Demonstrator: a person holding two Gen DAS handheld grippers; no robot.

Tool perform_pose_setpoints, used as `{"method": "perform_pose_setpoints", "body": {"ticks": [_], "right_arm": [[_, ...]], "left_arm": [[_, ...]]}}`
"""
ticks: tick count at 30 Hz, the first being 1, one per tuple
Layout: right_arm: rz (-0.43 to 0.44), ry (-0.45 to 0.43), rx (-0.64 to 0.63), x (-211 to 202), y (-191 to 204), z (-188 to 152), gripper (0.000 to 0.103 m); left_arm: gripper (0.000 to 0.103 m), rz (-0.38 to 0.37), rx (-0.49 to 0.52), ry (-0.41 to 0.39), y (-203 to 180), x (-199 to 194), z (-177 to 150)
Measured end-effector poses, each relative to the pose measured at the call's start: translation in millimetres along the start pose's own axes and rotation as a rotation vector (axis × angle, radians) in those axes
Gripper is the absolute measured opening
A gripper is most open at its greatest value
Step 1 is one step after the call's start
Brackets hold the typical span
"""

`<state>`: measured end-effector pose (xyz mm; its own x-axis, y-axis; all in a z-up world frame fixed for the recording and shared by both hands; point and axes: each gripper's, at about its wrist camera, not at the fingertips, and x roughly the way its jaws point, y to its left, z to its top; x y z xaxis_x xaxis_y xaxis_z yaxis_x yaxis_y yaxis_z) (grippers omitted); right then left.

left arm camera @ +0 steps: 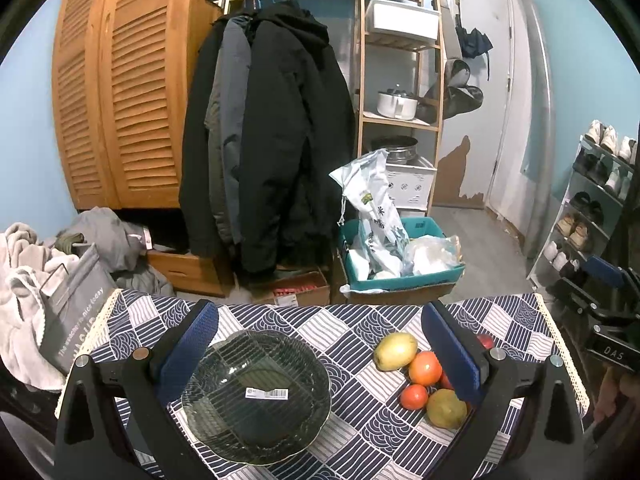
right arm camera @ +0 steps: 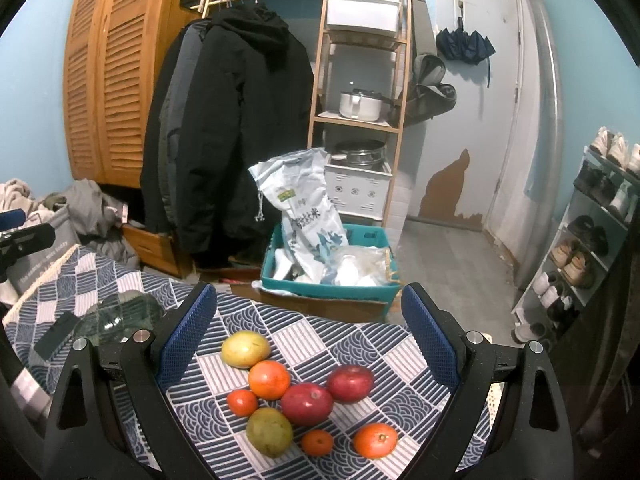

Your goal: Organize fruits

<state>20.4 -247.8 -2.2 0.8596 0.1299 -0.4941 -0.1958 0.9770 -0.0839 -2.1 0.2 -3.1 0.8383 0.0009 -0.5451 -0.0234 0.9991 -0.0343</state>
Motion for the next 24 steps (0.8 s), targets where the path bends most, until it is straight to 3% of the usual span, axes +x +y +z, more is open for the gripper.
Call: {"method": "perform_pose_setpoints", "body": {"ticks": [17, 24], "right_arm": [[-0.004, 0.005, 0.002, -2, -15, 1, 0.092], [-0.021, 0.026, 0.0, 5, -20, -14, 0.092]], "left_arm": [[0.102, -0.007, 0.011, 0.015, -6, 4, -3], [0.102, -0.011, 0.012, 0.043, -9, 14, -5]]}}
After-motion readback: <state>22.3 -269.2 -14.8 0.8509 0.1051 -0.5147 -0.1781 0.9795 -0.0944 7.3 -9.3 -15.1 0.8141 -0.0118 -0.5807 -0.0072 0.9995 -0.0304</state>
